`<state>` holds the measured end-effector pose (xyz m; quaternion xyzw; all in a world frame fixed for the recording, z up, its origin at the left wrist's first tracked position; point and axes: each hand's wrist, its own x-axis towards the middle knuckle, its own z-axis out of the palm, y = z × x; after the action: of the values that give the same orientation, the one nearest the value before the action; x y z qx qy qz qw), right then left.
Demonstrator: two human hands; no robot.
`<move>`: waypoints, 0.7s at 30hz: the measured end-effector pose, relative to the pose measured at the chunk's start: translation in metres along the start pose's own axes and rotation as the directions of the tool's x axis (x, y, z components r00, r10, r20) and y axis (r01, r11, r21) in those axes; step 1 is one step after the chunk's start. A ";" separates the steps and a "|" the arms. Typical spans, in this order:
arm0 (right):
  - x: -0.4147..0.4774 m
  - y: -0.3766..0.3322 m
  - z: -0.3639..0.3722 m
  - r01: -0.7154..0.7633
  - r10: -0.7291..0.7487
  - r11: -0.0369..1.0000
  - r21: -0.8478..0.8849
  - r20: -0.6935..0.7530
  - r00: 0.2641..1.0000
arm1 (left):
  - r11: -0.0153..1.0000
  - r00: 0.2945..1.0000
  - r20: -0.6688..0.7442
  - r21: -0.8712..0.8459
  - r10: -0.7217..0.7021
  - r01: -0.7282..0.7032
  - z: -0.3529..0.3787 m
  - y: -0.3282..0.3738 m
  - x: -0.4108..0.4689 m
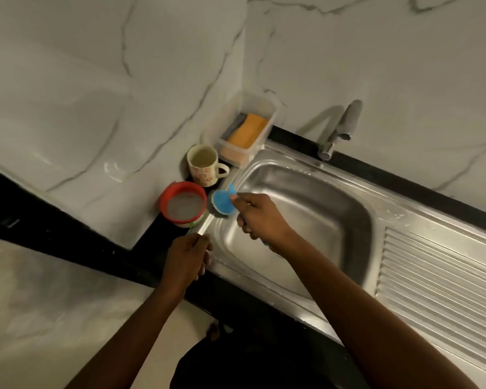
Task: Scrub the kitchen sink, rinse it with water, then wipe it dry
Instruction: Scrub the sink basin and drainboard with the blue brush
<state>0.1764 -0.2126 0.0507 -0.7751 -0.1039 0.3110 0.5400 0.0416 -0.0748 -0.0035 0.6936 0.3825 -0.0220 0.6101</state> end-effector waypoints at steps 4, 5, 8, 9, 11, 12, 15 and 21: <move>0.042 -0.022 0.049 0.224 -0.208 0.912 -0.343 0.083 0.975 | 0.999 0.998 -0.036 -0.031 -0.042 0.041 -0.028 -0.005 0.009; 0.052 -0.024 0.059 0.250 -0.219 0.878 -0.409 0.122 0.968 | 0.998 0.998 -0.044 -0.037 -0.043 0.041 -0.033 -0.006 0.011; 0.075 -0.023 0.082 0.262 -0.171 0.763 -0.591 0.206 0.964 | 0.997 0.997 -0.057 -0.065 -0.044 0.040 -0.044 -0.007 0.017; 0.080 -0.022 0.087 0.247 -0.145 0.729 -0.638 0.208 0.967 | 0.997 0.997 -0.058 -0.066 -0.043 0.039 -0.046 -0.007 0.018; 0.090 -0.017 0.094 0.201 -0.113 0.723 -0.661 0.174 0.978 | 0.997 0.998 -0.054 -0.065 -0.038 0.034 -0.049 -0.008 0.019; 0.093 -0.014 0.097 0.179 -0.105 0.741 -0.648 0.153 0.983 | 0.997 0.998 -0.053 -0.072 -0.039 0.035 -0.050 -0.009 0.020; 0.098 -0.007 0.103 0.153 -0.100 0.763 -0.628 0.119 0.988 | 0.996 0.998 -0.046 -0.072 -0.048 0.044 -0.052 -0.013 0.020; 0.113 -0.019 0.090 0.213 -0.063 0.721 -0.659 0.244 0.968 | 0.998 0.999 -0.029 -0.047 -0.043 0.042 -0.049 -0.016 0.021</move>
<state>0.2146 -0.0799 0.0057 -0.8724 -0.3232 0.2881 0.2268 0.0258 -0.0220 -0.0150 0.6713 0.4069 -0.0157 0.6193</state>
